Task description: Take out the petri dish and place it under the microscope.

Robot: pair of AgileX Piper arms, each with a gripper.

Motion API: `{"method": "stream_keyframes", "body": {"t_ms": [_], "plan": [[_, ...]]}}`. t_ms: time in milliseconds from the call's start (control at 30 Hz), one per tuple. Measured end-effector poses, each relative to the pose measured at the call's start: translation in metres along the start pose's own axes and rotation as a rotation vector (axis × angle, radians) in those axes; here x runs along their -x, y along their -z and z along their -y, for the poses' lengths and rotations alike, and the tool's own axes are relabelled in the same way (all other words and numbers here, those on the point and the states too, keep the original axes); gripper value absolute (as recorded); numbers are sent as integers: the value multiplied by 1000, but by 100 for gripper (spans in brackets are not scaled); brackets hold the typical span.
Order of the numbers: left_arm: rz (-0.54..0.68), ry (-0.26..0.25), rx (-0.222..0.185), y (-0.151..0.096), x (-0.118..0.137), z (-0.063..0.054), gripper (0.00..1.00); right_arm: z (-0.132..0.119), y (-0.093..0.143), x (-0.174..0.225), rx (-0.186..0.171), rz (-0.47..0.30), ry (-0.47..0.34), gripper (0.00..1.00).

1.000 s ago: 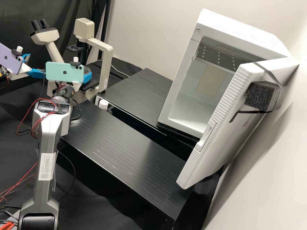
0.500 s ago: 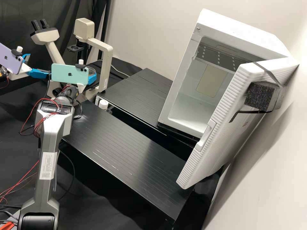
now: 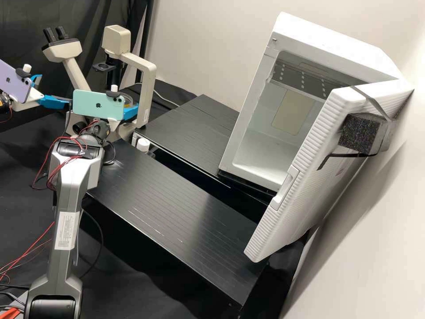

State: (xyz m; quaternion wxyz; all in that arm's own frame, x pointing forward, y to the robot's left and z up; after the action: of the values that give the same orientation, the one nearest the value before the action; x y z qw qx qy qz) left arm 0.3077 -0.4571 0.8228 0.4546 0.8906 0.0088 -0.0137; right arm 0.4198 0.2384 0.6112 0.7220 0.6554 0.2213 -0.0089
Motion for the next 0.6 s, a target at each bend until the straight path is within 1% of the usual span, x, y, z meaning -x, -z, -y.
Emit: {"method": "stream_keyframes", "body": {"t_ms": [167, 300, 333, 367, 500, 600], "plan": [[0, 0, 0, 0, 0, 0, 100, -4, 3, 14, 0, -45, -6, 100], [0, 0, 0, 0, 0, 0, 100, -9, 7, 29, 16, -83, 14, 100], [0, 0, 0, 0, 0, 0, 100, -9, 4, 33, 14, -82, 20, 100], [0, 0, 0, 0, 0, 0, 100, -11, 3, 38, 0, -87, 18, 100], [0, 0, 0, 0, 0, 0, 100, -20, -1, 57, -32, -109, -16, 100], [0, 0, 0, 0, 0, 0, 100, -27, -4, 75, -42, -129, -65, 100]]}}
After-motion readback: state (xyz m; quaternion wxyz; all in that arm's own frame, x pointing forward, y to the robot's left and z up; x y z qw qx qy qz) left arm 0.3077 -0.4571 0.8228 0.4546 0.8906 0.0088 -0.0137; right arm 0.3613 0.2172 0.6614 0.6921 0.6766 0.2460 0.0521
